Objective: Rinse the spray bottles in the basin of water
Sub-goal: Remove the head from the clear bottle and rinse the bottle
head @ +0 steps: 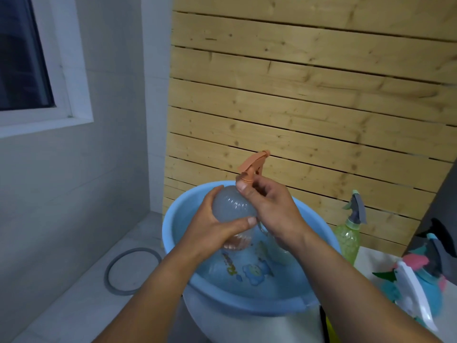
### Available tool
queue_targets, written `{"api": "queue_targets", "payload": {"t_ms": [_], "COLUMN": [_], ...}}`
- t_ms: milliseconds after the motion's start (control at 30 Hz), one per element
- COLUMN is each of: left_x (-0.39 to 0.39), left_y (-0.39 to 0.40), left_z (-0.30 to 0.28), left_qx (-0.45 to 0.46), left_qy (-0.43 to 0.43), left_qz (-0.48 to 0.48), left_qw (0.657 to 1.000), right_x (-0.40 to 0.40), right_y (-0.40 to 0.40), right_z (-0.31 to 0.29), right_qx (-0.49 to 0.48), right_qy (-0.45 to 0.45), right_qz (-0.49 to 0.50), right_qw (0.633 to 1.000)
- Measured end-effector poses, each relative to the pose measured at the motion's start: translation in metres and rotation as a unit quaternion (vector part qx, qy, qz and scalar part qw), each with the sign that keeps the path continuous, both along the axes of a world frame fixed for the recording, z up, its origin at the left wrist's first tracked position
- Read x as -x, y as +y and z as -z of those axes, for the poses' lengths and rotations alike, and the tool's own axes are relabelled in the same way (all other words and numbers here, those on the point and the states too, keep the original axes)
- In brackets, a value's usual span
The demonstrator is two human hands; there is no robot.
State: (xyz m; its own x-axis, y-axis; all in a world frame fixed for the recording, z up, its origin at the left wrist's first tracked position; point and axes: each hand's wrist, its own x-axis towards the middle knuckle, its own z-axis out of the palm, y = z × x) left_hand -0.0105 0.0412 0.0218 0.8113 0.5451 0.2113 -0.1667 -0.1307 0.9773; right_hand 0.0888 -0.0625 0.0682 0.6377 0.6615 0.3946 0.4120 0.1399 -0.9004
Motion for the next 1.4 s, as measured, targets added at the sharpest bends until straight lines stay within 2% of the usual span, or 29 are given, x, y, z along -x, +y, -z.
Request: {"api": "queue_targets", "payload": {"t_ms": [67,167,367,567,767,933,1033,1167,1267,1400], "left_x": [0.001,0.0,-0.007,-0.022,-0.03,-0.041,-0.045,-0.044,-0.046,-0.052], "left_y": [0.002,-0.001,-0.021,-0.053,-0.089,-0.127,-0.132,-0.129,-0.129,-0.138], "left_z": [0.0,0.0,-0.015,-0.043,-0.048,-0.053,-0.059,-0.052,-0.038,-0.028], "left_qx": [-0.007,-0.043,-0.12,-0.241,-0.257,-0.255,-0.222,-0.221,-0.224,-0.271], "left_qy": [-0.004,0.011,0.123,0.147,0.144,0.114,0.08,0.079,0.078,0.091], "left_qz": [0.026,0.017,-0.116,-0.195,-0.195,-0.138,-0.01,0.112,0.135,0.136], "left_qw": [1.0,0.999,0.978,0.939,0.935,0.95,0.972,0.966,0.962,0.948], "right_x": [-0.001,-0.002,0.009,0.008,0.007,0.003,-0.001,-0.004,-0.003,-0.002], "right_y": [-0.002,-0.006,-0.004,-0.024,-0.067,-0.102,-0.125,-0.168,-0.203,-0.242], "right_z": [-0.002,0.0,-0.003,-0.039,-0.077,-0.107,-0.123,-0.149,-0.167,-0.175], "right_qx": [0.018,0.034,0.062,0.091,0.176,0.214,0.222,0.215,0.214,0.225], "right_qy": [-0.018,-0.028,-0.035,-0.091,-0.056,-0.006,-0.015,-0.037,-0.041,-0.012], "right_qz": [-0.013,0.024,0.153,0.199,0.157,0.25,0.296,0.33,0.34,0.349], "right_qw": [1.0,0.999,0.986,0.972,0.97,0.944,0.929,0.918,0.915,0.91]}}
